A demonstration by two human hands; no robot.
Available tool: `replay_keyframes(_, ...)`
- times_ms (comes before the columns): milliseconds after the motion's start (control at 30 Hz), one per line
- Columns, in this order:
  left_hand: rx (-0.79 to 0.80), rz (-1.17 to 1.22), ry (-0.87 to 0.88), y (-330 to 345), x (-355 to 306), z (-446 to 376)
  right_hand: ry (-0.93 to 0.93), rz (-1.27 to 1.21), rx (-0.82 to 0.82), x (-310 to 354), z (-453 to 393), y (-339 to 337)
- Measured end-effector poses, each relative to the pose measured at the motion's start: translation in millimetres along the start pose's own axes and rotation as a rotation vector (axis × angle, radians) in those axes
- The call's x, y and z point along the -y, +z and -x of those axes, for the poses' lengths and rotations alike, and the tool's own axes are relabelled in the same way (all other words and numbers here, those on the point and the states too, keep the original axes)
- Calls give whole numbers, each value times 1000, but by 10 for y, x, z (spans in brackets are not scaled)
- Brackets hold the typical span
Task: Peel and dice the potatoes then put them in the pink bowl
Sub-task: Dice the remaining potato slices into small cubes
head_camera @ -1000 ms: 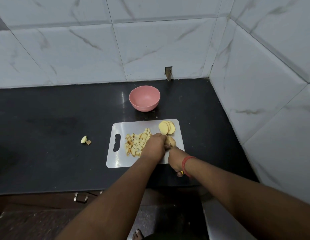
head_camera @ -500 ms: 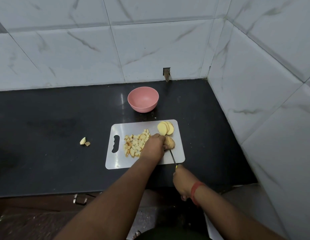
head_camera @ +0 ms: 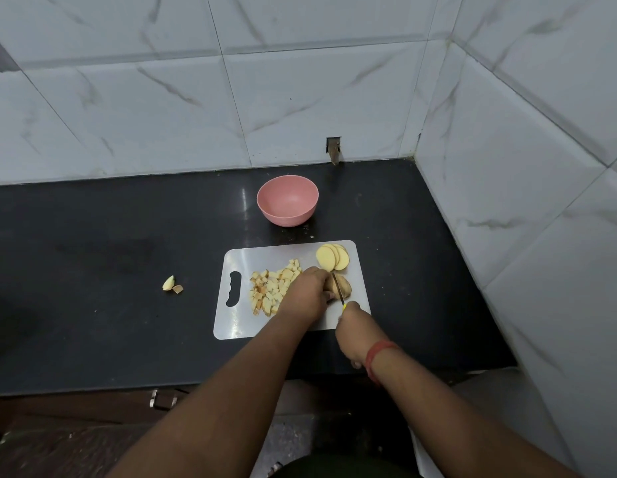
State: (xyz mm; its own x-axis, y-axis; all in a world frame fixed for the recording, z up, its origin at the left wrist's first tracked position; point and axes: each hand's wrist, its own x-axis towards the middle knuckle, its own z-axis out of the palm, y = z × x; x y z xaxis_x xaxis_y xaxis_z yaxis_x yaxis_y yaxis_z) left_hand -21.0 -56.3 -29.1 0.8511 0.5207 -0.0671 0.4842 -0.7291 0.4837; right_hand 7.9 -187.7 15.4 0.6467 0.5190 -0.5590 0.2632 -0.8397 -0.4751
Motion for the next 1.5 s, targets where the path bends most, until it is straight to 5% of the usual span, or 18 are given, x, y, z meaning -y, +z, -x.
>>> replay_keyframes(567,-76,30,4,52,22,-20,-145,139,-44,13,-113,6)
replay_keyframes(667,-79,37,12,50,30,-28,-224,331,-38,56,-146,-20)
replay_keyframes(900,-78,3,46,57,47,-18,-413,1209,349,382,-169,-201)
replay_keyframes(1067,-82,-13,37,67,36,-23,-280,549,9,145,-199,-62)
replay_keyframes(1200,-79,-10,28,71,28,-18,-323,662,167,243,-147,-171)
replay_keyframes(1267,-80,-9,27,69,18,-12,-378,912,254,338,-51,-250)
replay_keyframes(1500,-93,-20,-7,79,-32,16,-484,1268,346,316,-9,-266)
